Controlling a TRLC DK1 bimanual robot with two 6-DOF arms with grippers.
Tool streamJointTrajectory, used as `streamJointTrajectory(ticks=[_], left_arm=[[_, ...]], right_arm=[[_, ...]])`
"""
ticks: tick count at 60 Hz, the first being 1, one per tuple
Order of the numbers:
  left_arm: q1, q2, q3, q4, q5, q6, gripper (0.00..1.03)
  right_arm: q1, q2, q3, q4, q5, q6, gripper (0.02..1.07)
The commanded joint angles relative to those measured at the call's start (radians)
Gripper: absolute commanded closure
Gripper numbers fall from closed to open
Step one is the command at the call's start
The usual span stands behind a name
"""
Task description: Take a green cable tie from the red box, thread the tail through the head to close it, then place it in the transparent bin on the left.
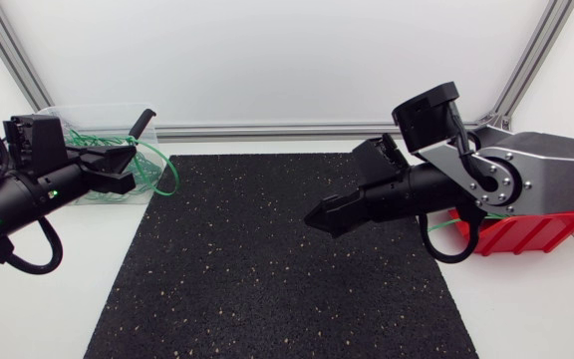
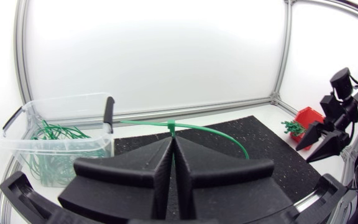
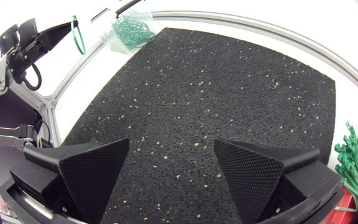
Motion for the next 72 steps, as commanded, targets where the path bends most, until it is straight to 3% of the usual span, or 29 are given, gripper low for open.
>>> streamJointTrajectory(ticks=[1, 12, 19, 34, 40, 46, 53, 56, 72], left_arm=[[0.044, 0.067, 0.063, 0.046, -0.027, 0.025, 0.99], [0.126, 0.173, 0.198, 0.071, -0.081, 0.017, 0.99], [0.177, 0.263, 0.305, 0.123, -0.162, 0.017, 0.98], [0.238, 0.483, 0.575, 0.074, -0.285, -0.029, 0.98], [0.24, 0.578, 0.678, -0.007, -0.348, -0.029, 0.98], [0.24, 0.665, 0.787, -0.155, -0.391, -0.032, 0.73], [0.229, 0.733, 0.877, -0.354, -0.4, -0.03, 0.15], [0.226, 0.733, 0.873, -0.356, -0.414, -0.03, 0.05], [0.196, 0.556, 0.706, -0.343, -0.428, -0.03, 0.04]], right_arm=[[-0.019, -0.017, -0.021, 0.026, 0.034, -0.04, 0.06], [-0.037, -0.03, -0.028, 0.056, 0.096, -0.049, 0.06], [-0.037, -0.059, -0.039, 0.058, 0.114, -0.054, 0.07], [-0.037, -0.117, -0.068, 0.053, 0.12, -0.056, 0.07], [-0.035, -0.139, -0.085, 0.052, 0.13, -0.057, 0.07], [-0.035, -0.165, -0.094, 0.041, 0.131, -0.059, 0.07], [-0.037, -0.195, -0.103, 0.026, 0.133, -0.065, 0.07], [-0.038, -0.211, -0.108, 0.021, 0.14, -0.068, 0.07], [-0.06, -0.318, -0.172, 0.041, 0.26, -0.117, 0.07]])
